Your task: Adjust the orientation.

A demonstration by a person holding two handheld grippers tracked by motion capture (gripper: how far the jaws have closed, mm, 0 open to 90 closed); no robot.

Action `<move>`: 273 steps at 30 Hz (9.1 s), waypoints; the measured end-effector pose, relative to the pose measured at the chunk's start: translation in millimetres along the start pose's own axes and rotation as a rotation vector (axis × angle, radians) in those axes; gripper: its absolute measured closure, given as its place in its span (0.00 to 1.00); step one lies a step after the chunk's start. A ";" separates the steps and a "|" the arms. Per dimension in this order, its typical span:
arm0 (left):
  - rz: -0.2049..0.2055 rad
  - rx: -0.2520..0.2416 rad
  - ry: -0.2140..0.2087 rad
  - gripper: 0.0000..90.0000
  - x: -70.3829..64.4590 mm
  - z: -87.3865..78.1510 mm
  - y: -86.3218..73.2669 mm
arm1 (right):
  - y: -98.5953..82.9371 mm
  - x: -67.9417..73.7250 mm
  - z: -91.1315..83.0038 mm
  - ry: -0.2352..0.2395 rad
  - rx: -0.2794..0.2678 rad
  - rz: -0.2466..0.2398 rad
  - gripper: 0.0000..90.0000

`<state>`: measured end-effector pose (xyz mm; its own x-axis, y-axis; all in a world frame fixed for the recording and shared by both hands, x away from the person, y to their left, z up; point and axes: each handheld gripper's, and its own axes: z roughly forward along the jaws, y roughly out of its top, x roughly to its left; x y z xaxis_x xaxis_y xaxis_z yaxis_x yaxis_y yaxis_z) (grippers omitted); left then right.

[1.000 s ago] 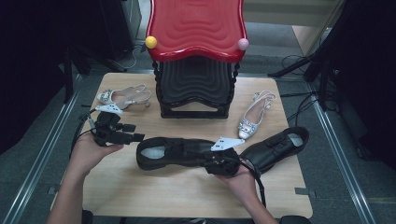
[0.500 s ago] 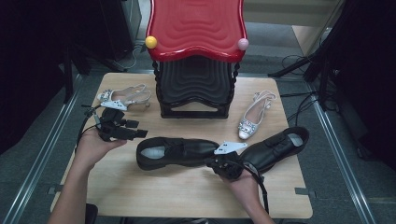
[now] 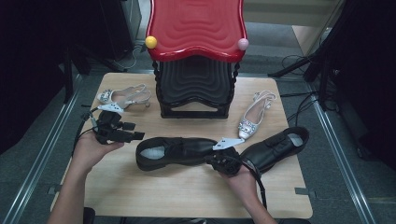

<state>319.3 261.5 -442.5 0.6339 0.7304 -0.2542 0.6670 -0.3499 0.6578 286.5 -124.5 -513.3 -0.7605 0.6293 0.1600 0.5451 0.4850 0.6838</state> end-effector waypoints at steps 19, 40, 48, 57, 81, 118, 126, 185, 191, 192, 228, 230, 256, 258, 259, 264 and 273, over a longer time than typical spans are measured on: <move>-0.071 -0.001 0.050 0.45 5.2 -7.9 -34.0 | 20.5 -17.8 15.0 0.026 0.018 0.054 1.00; -0.137 0.021 0.013 1.00 3.1 28.0 -52.4 | 43.9 -21.0 30.2 0.054 0.012 0.037 1.00; -0.099 0.027 0.005 1.00 -4.3 35.7 -49.9 | 43.2 10.2 31.4 0.131 0.005 -0.014 1.00; -0.074 0.036 -0.049 1.00 -12.6 35.4 -53.6 | 47.3 14.5 40.3 0.125 0.008 -0.023 1.00; -0.049 0.033 -0.081 1.00 -44.0 50.5 -43.6 | 52.1 5.7 45.7 0.077 -0.012 0.009 1.00; -0.055 0.022 -0.056 0.44 -17.1 50.1 -26.7 | 19.1 -25.4 -9.7 0.082 -0.047 0.018 0.67; -0.041 0.017 -0.056 0.44 -11.5 56.6 -19.9 | 1.4 -28.1 -40.5 0.053 -0.065 0.032 0.89; 0.005 -0.020 -0.025 0.48 -14.4 51.4 -15.1 | -65.9 -90.8 -105.7 -0.049 -0.011 0.178 1.00; -0.006 -0.026 -0.012 0.48 -14.4 47.9 -20.2 | -58.3 -91.8 -97.1 -0.036 -0.003 0.165 1.00; -0.007 -0.029 -0.013 0.48 -14.4 47.6 -21.1 | -55.8 -92.4 -95.3 -0.038 0.000 0.164 1.00; 0.005 0.005 -0.019 0.47 -22.7 55.4 -25.2 | -37.9 -108.3 -150.5 -0.154 -0.092 0.204 1.00; 0.013 0.012 -0.020 0.48 -23.4 58.2 -22.9 | -39.3 -115.3 -162.5 -0.187 -0.099 0.220 1.00; 0.005 0.011 -0.013 0.48 -14.1 64.8 -19.0 | -75.9 -144.7 -178.1 -0.327 -0.048 0.301 1.00; 0.003 0.016 -0.016 0.48 -13.5 65.1 -19.0 | -75.2 -142.5 -179.2 -0.319 -0.044 0.297 1.00; 0.002 0.015 -0.015 0.48 -13.5 65.2 -19.0 | -75.0 -141.8 -178.9 -0.315 -0.043 0.298 1.00; -0.001 0.010 -0.017 0.48 -13.3 64.3 -19.1 | -70.3 -133.2 -172.5 -0.262 -0.028 0.263 1.00; -0.007 0.006 -0.017 0.48 -11.1 63.0 -19.4 | -57.7 -112.8 -157.1 -0.183 0.003 0.208 1.00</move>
<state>324.0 223.2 -497.1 0.6355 0.7231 -0.2706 0.6738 -0.3482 0.6517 285.3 -318.9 -459.0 -0.5554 0.8150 0.1652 0.6846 0.3354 0.6472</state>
